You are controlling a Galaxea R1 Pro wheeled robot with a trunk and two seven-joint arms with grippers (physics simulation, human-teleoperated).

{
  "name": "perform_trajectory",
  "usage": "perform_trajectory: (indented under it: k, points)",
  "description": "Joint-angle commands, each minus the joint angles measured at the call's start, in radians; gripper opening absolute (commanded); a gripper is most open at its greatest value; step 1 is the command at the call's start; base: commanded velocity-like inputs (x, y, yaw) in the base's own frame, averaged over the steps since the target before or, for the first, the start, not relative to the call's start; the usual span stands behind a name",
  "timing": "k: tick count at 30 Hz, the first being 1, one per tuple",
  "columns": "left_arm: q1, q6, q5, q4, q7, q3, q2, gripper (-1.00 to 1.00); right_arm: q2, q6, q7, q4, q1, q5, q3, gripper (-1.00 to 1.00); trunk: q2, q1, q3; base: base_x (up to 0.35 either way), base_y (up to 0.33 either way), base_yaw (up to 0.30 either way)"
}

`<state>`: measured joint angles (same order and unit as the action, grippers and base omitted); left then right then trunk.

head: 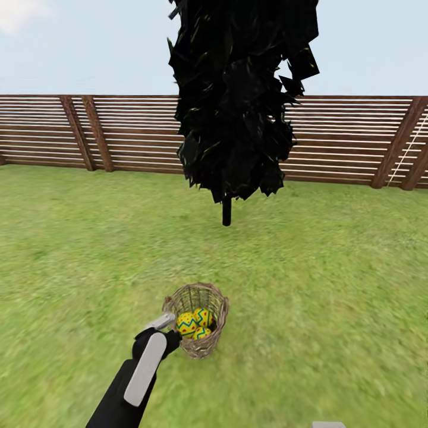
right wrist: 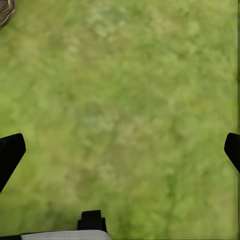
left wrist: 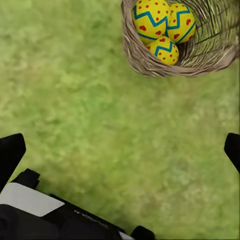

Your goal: Take the three Easter eggs out of the wicker basket on the lawn in the garden, then place them on the lawn next to a single tree (choose any tree) so that all three eggs are next to the same tree and none are left in the basket.

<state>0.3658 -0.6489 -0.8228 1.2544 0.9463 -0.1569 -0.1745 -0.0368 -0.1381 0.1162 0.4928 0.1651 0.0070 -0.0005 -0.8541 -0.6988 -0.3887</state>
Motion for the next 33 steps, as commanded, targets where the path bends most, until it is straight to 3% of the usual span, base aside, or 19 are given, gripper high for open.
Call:
perform_trajectory:
  k: [1, 4, 13, 16, 19, 33]
  points:
    - [0.001, -0.001, -0.023, -0.005, 0.009, -0.001, 0.0, 1.0, 0.0, -0.003, 0.002, -0.001, 0.001, 0.001, 0.0, 1.0, -0.001, 0.0, -0.003, 0.108, -0.184, 0.0]
    - [0.001, 0.016, -0.044, -0.023, 0.009, 0.0, 0.0, 1.0, 0.0, -0.003, 0.002, 0.0, 0.001, 0.001, 0.0, 1.0, -0.001, 0.0, -0.008, 0.047, -0.08, 0.0]
    - [0.001, 0.044, -0.054, -0.057, 0.014, 0.008, 0.0, 1.0, 0.0, -0.003, 0.002, 0.0, 0.001, 0.001, 0.002, 1.0, -0.001, 0.0, -0.02, 0.083, -0.06, 0.0]
    - [0.001, 0.045, -0.056, -0.057, 0.083, 0.015, 0.0, 1.0, 0.0, -0.003, 0.002, -0.001, 0.001, 0.001, 0.003, 1.0, -0.001, 0.0, -0.023, 0.2, -0.129, 0.0]
    - [0.002, 0.047, -0.091, -0.047, 0.127, 0.017, 0.0, 1.0, 0.0, -0.003, 0.002, -0.002, 0.001, 0.002, 0.005, 1.0, -0.001, 0.0, -0.027, 0.049, -0.032, 0.0]
    - [0.043, 0.048, -0.137, -0.046, 0.135, 0.018, 0.0, 1.0, 0.0, -0.003, 0.002, -0.002, 0.001, 0.002, 0.007, 1.0, -0.001, 0.0, -0.042, 0.027, -0.002, 0.0]
